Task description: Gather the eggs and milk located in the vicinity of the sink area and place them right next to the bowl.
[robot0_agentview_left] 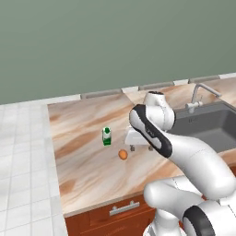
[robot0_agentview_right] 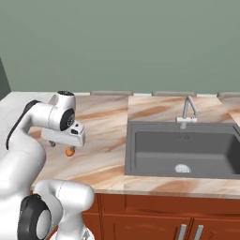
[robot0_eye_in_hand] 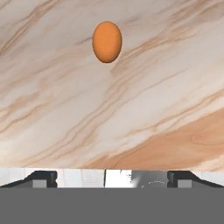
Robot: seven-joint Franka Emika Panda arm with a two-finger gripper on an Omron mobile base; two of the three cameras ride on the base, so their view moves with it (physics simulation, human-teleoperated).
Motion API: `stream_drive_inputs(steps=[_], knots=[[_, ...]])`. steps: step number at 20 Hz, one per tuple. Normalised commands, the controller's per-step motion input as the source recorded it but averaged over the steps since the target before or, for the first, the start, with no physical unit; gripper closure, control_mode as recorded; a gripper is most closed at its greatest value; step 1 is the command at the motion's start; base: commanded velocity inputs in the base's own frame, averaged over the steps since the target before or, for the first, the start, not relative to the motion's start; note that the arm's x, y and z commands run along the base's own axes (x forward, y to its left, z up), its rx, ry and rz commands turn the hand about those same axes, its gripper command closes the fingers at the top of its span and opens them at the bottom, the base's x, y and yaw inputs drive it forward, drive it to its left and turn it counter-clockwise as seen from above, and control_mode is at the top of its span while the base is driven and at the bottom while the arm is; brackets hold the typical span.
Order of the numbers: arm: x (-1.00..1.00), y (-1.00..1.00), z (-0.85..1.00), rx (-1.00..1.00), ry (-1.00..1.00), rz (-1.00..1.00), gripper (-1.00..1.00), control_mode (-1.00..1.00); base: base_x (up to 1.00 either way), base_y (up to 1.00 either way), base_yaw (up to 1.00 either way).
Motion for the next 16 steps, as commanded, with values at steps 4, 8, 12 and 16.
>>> stream_drive_inputs(steps=[4,8,12,16], knots=[[0.02,0.47,-0.02,-0.16,0.14,0.13,-1.0,-1.0,0.0,0.0,0.0],[0.22,0.38,-0.34,-0.2,0.08,0.07,-1.0,-1.0,0.0,0.0,0.0],[0.24,0.16,-0.36,-0.08,0.01,0.04,-1.0,-1.0,0.0,0.0,0.0],[0.07,0.0,-0.24,-0.03,-0.08,0.0,-1.0,-1.0,0.0,0.0,0.0]])
